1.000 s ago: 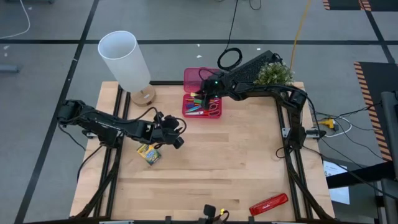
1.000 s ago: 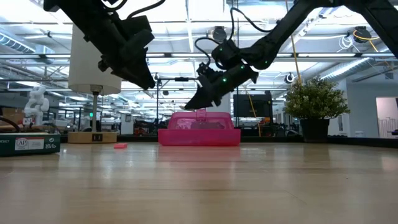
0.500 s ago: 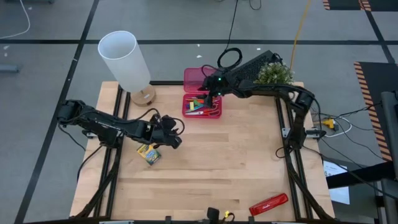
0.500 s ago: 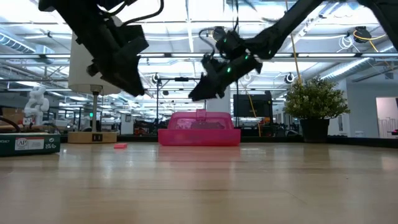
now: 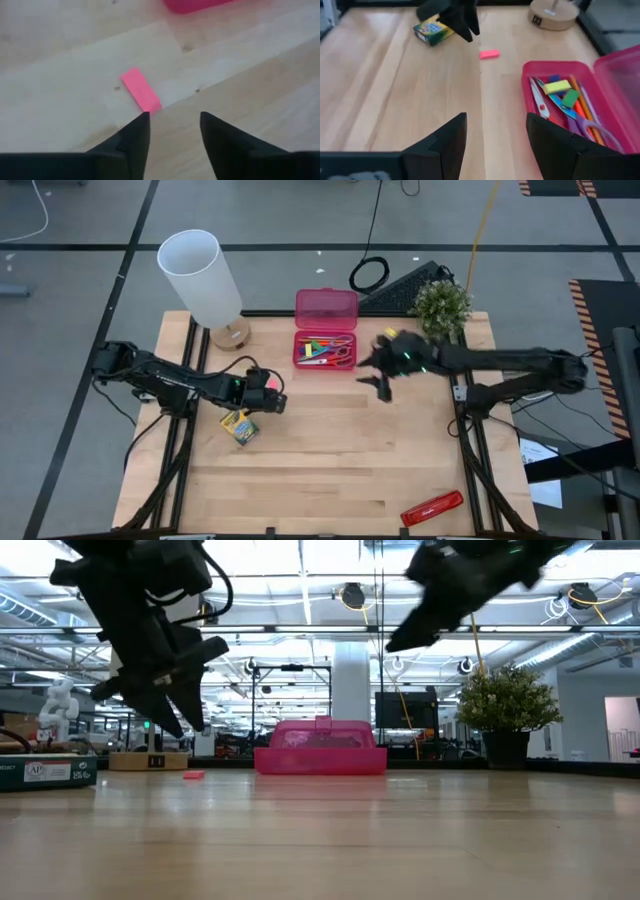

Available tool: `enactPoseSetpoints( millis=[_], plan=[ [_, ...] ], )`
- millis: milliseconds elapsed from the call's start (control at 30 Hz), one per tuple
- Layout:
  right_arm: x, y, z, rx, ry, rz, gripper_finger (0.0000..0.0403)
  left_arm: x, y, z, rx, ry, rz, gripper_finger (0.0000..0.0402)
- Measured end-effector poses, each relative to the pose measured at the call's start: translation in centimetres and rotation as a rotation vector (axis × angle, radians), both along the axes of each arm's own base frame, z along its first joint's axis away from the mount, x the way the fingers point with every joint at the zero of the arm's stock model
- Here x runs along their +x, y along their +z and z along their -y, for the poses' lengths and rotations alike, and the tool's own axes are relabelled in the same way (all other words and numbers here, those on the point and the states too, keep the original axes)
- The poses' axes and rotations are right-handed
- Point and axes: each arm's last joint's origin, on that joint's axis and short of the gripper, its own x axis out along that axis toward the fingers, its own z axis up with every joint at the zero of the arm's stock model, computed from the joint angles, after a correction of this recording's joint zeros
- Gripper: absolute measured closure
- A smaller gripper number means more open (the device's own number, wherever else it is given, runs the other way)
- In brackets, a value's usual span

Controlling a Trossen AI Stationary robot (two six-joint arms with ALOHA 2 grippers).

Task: Pack school essentials
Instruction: Put the pink eraser into the red supply box

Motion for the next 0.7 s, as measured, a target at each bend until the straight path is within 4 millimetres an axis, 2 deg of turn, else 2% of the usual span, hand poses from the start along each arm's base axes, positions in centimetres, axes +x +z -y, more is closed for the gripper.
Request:
enactPoseSetpoints(
  millis=[167, 333, 467, 700],
  plan=[
    [-3.2, -0.7, -3.7, -0.096, -0.062, 0.065, 0.0206, 0.2, -0.4, -0.5, -0.092, 0.085, 0.034, 0.0178],
    [-5.1, -0.8, -4.9, -0.119, -0.111, 0.105, 0.0206, 0.7, -1.4, -0.6, -0.119, 0.144, 0.034, 0.014],
    [-5.7, -1.0, -5.3, -0.101, -0.109, 0.119, 0.0206, 1.2, -2.8, -0.7, -0.108, 0.172, 0.004, 0.0139],
    [-5.8, -1.8, -5.5, -0.107, -0.092, 0.088, 0.0206, 1.8, -4.5, -0.8, -0.074, 0.205, -0.012, 0.0169]
  ],
)
